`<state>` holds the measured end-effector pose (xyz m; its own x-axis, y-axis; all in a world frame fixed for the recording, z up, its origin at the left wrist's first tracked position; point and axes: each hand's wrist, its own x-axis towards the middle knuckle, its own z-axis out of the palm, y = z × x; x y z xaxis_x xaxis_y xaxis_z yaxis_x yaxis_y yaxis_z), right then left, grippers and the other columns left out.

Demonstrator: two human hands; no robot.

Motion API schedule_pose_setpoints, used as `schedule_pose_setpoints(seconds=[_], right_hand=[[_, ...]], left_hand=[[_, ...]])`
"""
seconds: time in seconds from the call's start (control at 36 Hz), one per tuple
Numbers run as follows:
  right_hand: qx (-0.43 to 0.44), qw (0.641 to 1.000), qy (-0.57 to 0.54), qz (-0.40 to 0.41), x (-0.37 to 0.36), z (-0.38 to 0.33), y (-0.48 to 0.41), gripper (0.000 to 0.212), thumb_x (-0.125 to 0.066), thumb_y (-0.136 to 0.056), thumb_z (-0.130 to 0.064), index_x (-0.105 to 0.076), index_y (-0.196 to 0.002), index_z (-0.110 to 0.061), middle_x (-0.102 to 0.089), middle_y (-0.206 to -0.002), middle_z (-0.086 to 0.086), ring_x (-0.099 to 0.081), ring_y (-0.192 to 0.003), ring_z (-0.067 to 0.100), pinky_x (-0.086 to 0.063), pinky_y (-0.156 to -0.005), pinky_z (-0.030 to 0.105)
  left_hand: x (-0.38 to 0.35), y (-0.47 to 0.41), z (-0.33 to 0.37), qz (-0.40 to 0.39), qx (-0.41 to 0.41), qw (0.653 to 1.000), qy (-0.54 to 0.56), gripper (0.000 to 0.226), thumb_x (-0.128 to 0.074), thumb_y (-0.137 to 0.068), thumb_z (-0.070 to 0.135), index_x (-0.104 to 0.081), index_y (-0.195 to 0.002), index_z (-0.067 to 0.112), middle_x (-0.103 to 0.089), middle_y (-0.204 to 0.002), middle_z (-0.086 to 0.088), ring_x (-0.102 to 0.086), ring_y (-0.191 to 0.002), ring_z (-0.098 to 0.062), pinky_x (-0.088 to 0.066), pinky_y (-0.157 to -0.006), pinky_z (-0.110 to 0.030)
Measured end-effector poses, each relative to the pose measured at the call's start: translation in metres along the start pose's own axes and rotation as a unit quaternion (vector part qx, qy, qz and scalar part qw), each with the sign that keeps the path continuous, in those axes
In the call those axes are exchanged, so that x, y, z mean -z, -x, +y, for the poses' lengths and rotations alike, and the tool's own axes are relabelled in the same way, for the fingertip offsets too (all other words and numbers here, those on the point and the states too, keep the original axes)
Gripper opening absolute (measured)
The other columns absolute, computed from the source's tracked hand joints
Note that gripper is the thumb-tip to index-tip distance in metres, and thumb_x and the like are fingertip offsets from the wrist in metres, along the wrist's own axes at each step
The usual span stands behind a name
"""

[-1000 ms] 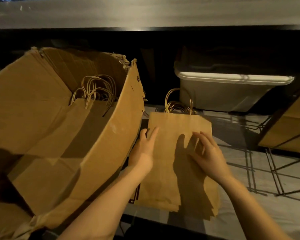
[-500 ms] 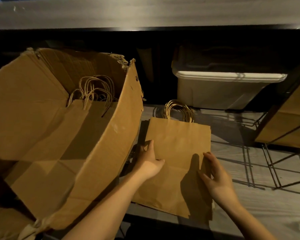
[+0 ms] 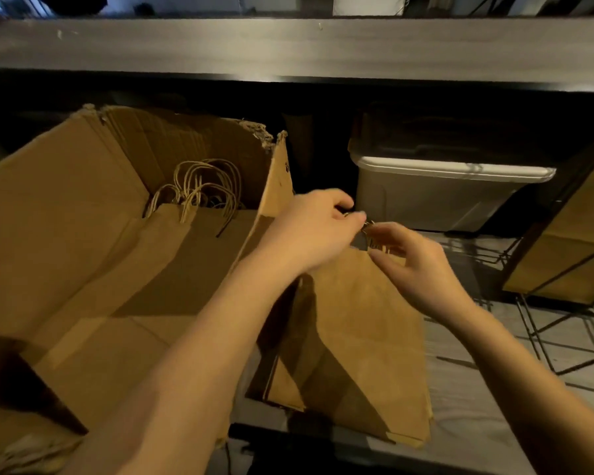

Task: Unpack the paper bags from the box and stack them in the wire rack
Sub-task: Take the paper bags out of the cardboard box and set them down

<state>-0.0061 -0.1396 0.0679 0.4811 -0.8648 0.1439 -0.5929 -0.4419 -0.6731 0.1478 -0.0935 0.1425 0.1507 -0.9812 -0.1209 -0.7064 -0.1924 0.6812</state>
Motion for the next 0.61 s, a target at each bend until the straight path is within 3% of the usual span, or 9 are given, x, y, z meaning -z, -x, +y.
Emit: schedule_pose_setpoints(seconds=[0.08, 0.19, 0.28, 0.39, 0.5, 0.61], right_hand=[[0.074, 0.997, 0.007, -0.014, 0.011, -0.034, -0.021, 0.033, -0.057, -0.092, -0.021, -0.055, -0.125, -0.024, -0.056, -0.110, -0.017, -0.053, -0.101, -0.003, -0.041, -0.083, 0.006], [0.144, 0.989, 0.008, -0.035, 0.018, -0.078, -0.042, 0.032, -0.055, -0.093, -0.020, -0.056, -0.125, -0.022, -0.055, -0.111, -0.016, -0.054, -0.105, 0.000, -0.043, -0.088, 0.013], [0.198, 0.978, 0.021, -0.057, 0.016, -0.108, -0.058, 0.032, -0.054, -0.091, -0.020, -0.057, -0.123, -0.021, -0.057, -0.112, -0.014, -0.052, -0.103, -0.003, -0.042, -0.084, 0.005], [0.258, 0.961, 0.066, -0.079, -0.001, -0.147, -0.080, 0.032, -0.054, -0.092, -0.020, -0.056, -0.124, -0.017, -0.062, -0.115, -0.005, -0.056, -0.102, 0.003, -0.043, -0.083, 0.011], [0.306, 0.939, 0.105, -0.113, -0.019, -0.175, -0.097, 0.032, -0.055, -0.093, -0.020, -0.056, -0.125, -0.015, -0.064, -0.115, 0.001, -0.059, -0.099, 0.007, -0.050, -0.082, 0.019], [0.337, 0.915, 0.160, -0.151, -0.049, -0.199, -0.116, 0.035, -0.056, -0.093, -0.026, -0.054, -0.128, -0.019, -0.064, -0.116, 0.000, -0.059, -0.099, 0.010, -0.052, -0.083, 0.027]], left_hand=[[0.041, 0.012, 0.011, 0.042, -0.054, 0.997, -0.032, 0.037, -0.047, -0.096, 0.039, -0.052, -0.131, 0.028, -0.059, -0.099, 0.010, -0.054, -0.091, -0.003, -0.041, -0.074, -0.015], [0.084, 0.024, -0.001, 0.075, -0.066, 0.993, -0.064, 0.033, -0.047, -0.096, 0.037, -0.055, -0.126, 0.027, -0.058, -0.102, 0.012, -0.053, -0.084, 0.002, -0.039, -0.070, -0.010], [0.112, 0.031, -0.022, 0.105, -0.038, 0.991, -0.078, 0.029, -0.048, -0.096, 0.035, -0.057, -0.122, 0.027, -0.056, -0.096, 0.012, -0.054, -0.084, 0.001, -0.040, -0.065, -0.012], [0.142, 0.035, -0.058, 0.151, 0.002, 0.982, -0.114, 0.029, -0.048, -0.095, 0.037, -0.059, -0.120, 0.027, -0.052, -0.083, 0.018, -0.052, -0.077, 0.002, -0.037, -0.059, -0.013], [0.157, 0.036, -0.086, 0.167, 0.030, 0.977, -0.128, 0.028, -0.050, -0.095, 0.034, -0.062, -0.118, 0.023, -0.054, -0.081, 0.012, -0.055, -0.081, -0.006, -0.039, -0.063, -0.017], [0.166, 0.036, -0.121, 0.161, 0.058, 0.978, -0.120, 0.028, -0.050, -0.096, 0.029, -0.061, -0.120, 0.021, -0.050, -0.071, 0.015, -0.044, -0.060, 0.001, -0.032, -0.050, -0.009]])
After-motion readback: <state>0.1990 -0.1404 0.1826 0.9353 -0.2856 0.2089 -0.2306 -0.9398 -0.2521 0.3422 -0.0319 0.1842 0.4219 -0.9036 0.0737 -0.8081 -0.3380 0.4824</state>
